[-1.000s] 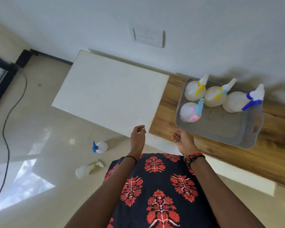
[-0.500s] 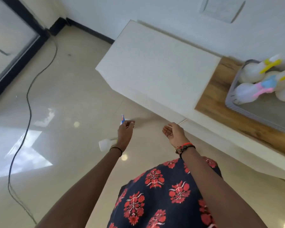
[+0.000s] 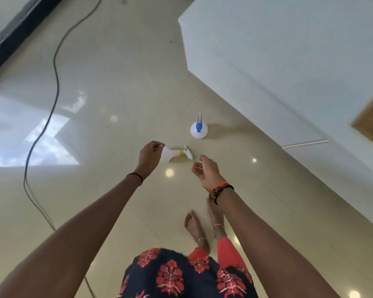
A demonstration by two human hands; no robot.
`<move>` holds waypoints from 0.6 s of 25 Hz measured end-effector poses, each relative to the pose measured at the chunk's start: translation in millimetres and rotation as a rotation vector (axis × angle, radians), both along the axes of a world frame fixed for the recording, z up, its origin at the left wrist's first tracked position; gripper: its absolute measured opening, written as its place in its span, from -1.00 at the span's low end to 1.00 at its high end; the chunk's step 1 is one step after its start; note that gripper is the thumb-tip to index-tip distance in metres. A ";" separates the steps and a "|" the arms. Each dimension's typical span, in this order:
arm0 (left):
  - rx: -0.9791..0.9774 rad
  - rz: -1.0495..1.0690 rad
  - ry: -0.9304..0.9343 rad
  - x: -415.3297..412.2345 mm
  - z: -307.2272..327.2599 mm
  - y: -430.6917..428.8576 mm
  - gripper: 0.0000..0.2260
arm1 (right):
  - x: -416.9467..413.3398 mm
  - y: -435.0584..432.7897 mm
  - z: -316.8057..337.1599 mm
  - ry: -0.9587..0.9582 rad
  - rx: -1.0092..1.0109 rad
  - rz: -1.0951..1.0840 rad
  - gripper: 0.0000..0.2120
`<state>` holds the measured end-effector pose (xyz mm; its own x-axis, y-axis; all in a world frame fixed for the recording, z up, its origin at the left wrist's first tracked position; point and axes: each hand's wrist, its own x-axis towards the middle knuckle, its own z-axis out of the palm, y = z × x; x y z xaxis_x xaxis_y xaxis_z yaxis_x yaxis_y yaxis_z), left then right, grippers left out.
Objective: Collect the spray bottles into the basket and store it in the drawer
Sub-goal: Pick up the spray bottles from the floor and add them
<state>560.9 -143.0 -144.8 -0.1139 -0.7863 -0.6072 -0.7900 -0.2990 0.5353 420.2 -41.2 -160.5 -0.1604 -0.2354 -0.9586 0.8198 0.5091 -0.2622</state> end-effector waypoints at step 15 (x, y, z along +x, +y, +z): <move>-0.030 -0.689 -0.367 61.0 -317.1 -49.6 -0.11 | 83.5 -77.7 -305.8 -0.054 0.077 0.461 -0.80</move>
